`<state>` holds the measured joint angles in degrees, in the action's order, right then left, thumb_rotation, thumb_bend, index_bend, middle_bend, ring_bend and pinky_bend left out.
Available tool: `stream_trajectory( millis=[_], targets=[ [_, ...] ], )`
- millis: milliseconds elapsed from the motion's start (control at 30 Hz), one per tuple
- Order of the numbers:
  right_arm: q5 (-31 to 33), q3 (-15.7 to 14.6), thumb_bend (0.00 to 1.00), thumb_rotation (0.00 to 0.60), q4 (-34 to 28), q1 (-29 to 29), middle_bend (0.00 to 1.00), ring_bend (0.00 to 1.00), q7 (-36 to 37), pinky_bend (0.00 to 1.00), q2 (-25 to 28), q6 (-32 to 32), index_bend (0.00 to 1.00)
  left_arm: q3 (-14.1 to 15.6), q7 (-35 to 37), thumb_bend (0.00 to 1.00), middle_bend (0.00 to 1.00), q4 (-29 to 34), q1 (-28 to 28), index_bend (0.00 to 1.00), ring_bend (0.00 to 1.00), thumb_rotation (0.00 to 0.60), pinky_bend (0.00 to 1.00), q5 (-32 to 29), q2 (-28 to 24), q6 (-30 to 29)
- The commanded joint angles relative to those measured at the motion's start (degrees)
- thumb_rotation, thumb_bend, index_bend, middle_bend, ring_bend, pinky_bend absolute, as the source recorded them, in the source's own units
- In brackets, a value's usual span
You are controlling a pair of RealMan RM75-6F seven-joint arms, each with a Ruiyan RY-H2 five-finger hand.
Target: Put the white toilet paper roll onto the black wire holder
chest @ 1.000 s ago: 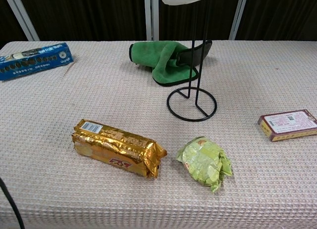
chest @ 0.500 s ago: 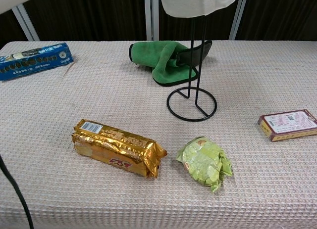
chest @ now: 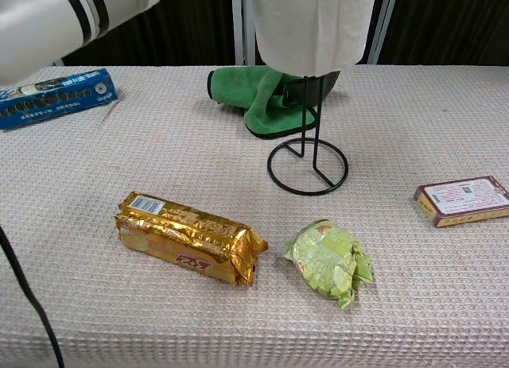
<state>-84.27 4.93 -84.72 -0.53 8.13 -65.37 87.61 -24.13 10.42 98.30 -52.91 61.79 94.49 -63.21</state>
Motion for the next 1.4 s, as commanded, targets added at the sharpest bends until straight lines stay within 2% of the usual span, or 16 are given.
stream_trajectory(
  millis=[33,133,167,233,267,300,367,500,667,1067,1400],
  targets=[
    [0.06,-0.02,0.22,0.6,0.08,0.0,0.0,0.0,0.0,0.0,-0.03,-0.07,0.0,0.74,-0.17,0.19,0.6,-1.49,0.04,0.48,0.42,0.6,0.56,0.6,1.01,0.22],
    [0.16,0.08,0.22,0.6,0.12,-0.05,0.0,0.0,0.12,0.0,-0.01,-0.15,0.0,0.85,0.02,0.19,0.58,-2.39,0.11,0.41,0.42,0.6,0.55,0.72,1.48,0.53],
    [0.18,0.1,0.22,0.6,0.15,-0.06,0.0,0.0,0.17,0.0,0.0,-0.15,0.0,0.86,0.31,0.19,0.56,-2.58,0.14,0.34,0.39,0.6,0.53,0.84,1.53,0.82],
    [0.19,0.15,0.22,0.6,0.19,-0.06,0.0,0.0,0.23,0.0,0.04,-0.12,0.0,0.93,0.95,0.19,0.45,-2.52,0.18,0.19,0.33,0.6,0.46,0.9,1.16,1.85],
    [0.22,0.16,0.22,0.6,0.22,-0.06,0.0,0.0,0.26,0.0,0.04,-0.12,0.0,0.86,1.32,0.19,0.37,-2.44,0.22,0.11,0.29,0.6,0.42,0.85,0.94,2.31],
    [0.26,0.18,0.22,0.6,0.2,-0.09,0.0,0.0,0.26,0.0,0.09,-0.2,0.0,0.78,1.65,0.19,0.29,-2.45,0.3,0.06,0.25,0.6,0.38,0.9,0.77,2.6],
    [0.34,0.15,0.22,0.6,0.21,-0.08,0.0,0.0,0.3,0.0,0.11,-0.32,0.0,0.6,2.11,0.18,0.18,-2.49,0.45,0.01,0.2,0.6,0.33,1.02,0.77,2.72],
    [0.34,0.16,0.22,0.6,0.31,-0.12,0.0,0.0,0.37,0.0,0.0,-0.36,0.0,0.45,2.49,0.18,0.07,-2.89,0.69,0.0,0.13,0.6,0.28,1.48,1.19,2.41],
    [0.27,0.17,0.22,0.6,0.36,-0.06,0.0,0.0,0.37,0.0,-0.06,-0.18,0.0,0.21,2.68,0.18,0.03,-3.22,0.99,0.0,0.1,0.6,0.26,2.26,1.55,1.76],
    [0.12,0.08,0.22,0.6,0.13,-0.04,0.0,0.0,0.04,0.0,-0.15,-0.09,0.0,0.79,3.69,0.16,0.0,-3.22,1.93,0.0,0.02,0.6,0.19,3.79,0.99,2.19],
    [0.06,0.16,0.22,0.6,0.0,-0.06,0.0,0.0,0.1,0.0,0.03,0.0,0.0,0.62,4.08,0.13,0.0,-2.27,2.64,0.0,0.01,0.6,0.18,3.91,-0.05,2.53]
  ],
)
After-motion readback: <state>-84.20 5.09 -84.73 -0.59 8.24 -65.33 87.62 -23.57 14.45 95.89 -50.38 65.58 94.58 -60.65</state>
